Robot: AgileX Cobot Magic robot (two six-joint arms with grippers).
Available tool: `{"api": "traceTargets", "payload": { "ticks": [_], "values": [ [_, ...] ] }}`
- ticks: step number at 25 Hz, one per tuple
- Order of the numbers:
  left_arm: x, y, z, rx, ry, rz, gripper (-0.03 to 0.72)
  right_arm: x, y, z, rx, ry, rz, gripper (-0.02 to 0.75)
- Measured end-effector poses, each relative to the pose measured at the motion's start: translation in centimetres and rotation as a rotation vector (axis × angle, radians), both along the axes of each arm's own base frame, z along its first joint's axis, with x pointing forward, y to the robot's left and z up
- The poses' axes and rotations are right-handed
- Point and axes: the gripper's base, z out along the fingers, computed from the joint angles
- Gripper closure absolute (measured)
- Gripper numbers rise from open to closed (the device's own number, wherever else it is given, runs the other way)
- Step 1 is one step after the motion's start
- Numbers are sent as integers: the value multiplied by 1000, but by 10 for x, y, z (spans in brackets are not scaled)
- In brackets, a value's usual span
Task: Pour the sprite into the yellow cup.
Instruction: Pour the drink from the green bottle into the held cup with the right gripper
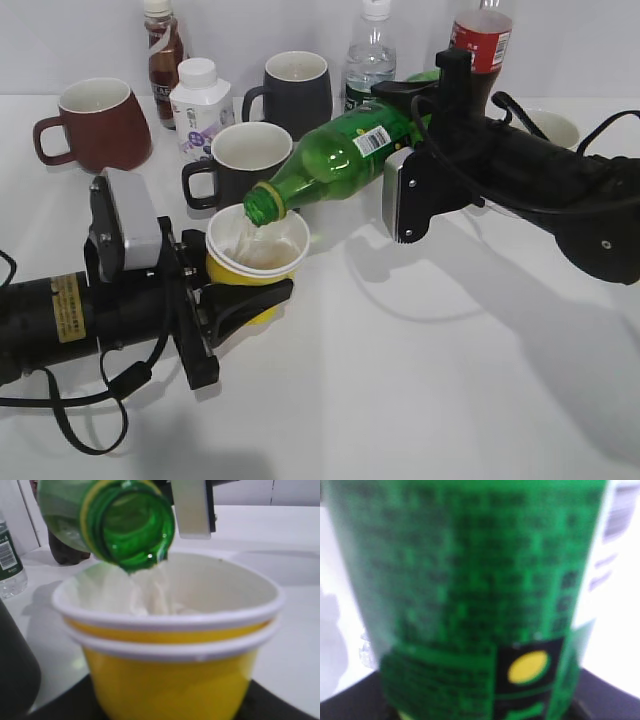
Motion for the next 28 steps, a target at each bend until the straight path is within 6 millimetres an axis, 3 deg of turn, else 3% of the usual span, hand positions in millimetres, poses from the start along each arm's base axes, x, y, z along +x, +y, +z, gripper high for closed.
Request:
{"api": "traceTargets", "payload": {
  "ticks": [28],
  "values": [
    [-2, 1, -1, 7, 7, -1, 360, 1, -1, 1, 5, -17, -21, 363]
  ]
}}
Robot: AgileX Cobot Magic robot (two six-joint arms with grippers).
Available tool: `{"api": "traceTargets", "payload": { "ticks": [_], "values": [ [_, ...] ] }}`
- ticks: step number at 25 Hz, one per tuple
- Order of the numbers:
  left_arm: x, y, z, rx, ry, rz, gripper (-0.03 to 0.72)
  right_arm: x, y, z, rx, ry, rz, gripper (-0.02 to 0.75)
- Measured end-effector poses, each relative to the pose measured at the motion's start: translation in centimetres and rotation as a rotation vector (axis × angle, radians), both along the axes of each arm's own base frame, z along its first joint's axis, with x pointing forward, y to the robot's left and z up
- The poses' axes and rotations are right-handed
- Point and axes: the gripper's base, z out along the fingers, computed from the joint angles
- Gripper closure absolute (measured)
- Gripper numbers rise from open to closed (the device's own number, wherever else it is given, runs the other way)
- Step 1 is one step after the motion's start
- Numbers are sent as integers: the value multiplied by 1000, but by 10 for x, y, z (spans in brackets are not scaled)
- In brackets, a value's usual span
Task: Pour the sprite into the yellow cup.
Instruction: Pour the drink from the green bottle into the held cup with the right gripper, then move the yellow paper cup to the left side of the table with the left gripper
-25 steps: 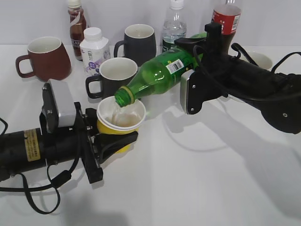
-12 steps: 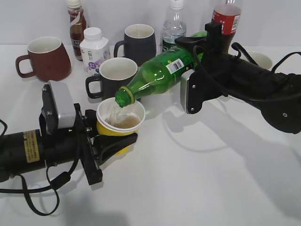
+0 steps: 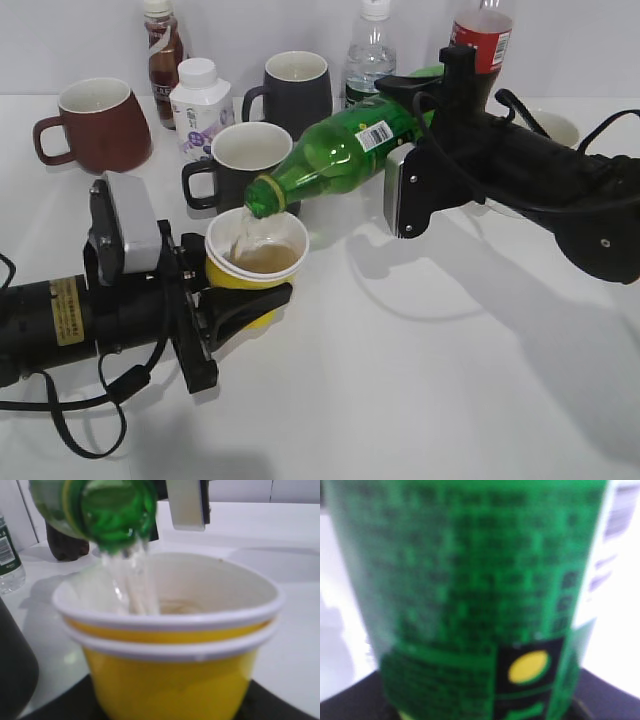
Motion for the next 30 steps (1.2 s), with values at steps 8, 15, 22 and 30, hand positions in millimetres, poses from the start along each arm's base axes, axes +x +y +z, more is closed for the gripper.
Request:
{"api": "traceTargets", "payload": {
  "ticks": [8, 15, 22, 30],
  "values": [
    [1, 0, 0, 0, 2, 11, 360, 0, 0, -1, 70, 77, -8, 363],
    [2, 1, 0, -2, 4, 26, 360, 0, 0, -4, 176, 199, -25, 363],
    [5, 3, 11, -32, -25, 74, 360, 0, 0, -5, 403, 381, -49, 363],
    [9, 24, 24, -106, -4, 350, 360, 2, -3, -5, 697, 576, -103, 363]
  ]
}}
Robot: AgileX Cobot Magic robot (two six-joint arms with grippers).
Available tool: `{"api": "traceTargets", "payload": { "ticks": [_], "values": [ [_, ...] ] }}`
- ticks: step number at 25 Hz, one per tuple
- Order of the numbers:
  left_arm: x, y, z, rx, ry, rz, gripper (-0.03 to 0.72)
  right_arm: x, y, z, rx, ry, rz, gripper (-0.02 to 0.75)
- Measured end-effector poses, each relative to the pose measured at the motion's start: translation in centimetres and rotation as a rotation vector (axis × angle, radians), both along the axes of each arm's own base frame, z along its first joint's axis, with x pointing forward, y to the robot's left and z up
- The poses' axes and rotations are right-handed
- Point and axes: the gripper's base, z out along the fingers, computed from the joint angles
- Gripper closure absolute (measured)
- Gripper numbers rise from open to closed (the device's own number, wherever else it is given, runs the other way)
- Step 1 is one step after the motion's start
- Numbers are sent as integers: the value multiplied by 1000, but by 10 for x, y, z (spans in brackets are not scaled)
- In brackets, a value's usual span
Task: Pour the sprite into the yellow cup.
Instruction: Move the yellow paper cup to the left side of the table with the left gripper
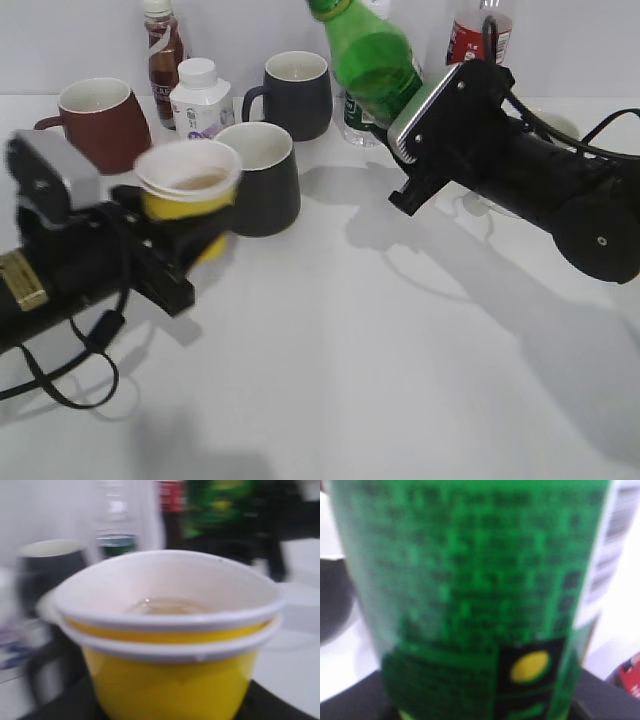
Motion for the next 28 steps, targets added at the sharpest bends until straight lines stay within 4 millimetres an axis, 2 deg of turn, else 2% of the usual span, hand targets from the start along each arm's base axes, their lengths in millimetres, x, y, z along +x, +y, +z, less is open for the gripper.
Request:
{"api": "traceTargets", "payload": {
  "ticks": [13, 18, 22, 28],
  "values": [
    [14, 39, 5, 6, -30, 461, 360, 0, 0, 0, 129, 91, -21, 363],
    [20, 50, 4, 28, -41, 520, 360, 0, -1, 0, 151, 106, -24, 363],
    [32, 58, -1, 35, -34, 564, 360, 0, -1, 0, 189, 132, -28, 363],
    [54, 53, -10, 47, -35, 554, 360, 0, -1, 0, 277, 193, -38, 363]
  ]
}}
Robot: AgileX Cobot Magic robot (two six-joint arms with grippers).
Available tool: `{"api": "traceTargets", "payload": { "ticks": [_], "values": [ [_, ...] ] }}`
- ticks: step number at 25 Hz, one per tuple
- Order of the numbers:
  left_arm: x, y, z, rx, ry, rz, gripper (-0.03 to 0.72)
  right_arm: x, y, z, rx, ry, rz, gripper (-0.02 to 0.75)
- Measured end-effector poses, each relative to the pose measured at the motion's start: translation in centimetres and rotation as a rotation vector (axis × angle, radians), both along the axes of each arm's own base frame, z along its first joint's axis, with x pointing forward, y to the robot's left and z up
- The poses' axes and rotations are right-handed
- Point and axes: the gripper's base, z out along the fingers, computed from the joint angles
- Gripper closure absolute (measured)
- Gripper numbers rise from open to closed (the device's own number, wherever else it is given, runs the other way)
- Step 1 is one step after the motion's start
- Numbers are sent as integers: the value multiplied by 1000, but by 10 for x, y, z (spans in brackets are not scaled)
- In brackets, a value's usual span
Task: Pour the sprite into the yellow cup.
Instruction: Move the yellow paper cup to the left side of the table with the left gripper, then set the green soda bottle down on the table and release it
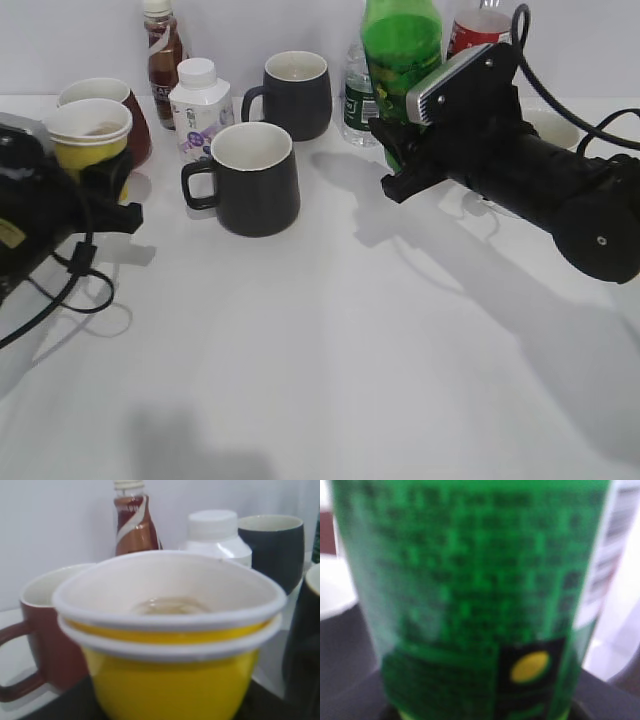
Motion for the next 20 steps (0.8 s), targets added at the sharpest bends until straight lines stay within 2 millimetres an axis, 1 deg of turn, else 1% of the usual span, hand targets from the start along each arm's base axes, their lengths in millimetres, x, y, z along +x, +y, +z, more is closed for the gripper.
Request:
{"api": "traceTargets", "payload": {
  "ticks": [10, 16, 20],
  "values": [
    [27, -9, -22, 7, 25, 9, 360, 4, 2, 0, 188, 121, -21, 363],
    [36, -10, -39, 18, 59, 17, 360, 5, 2, -4, 191, 134, -25, 363],
    [38, -9, -43, 16, 45, 21, 357, 5, 2, -4, 191, 134, -25, 363]
  ]
}}
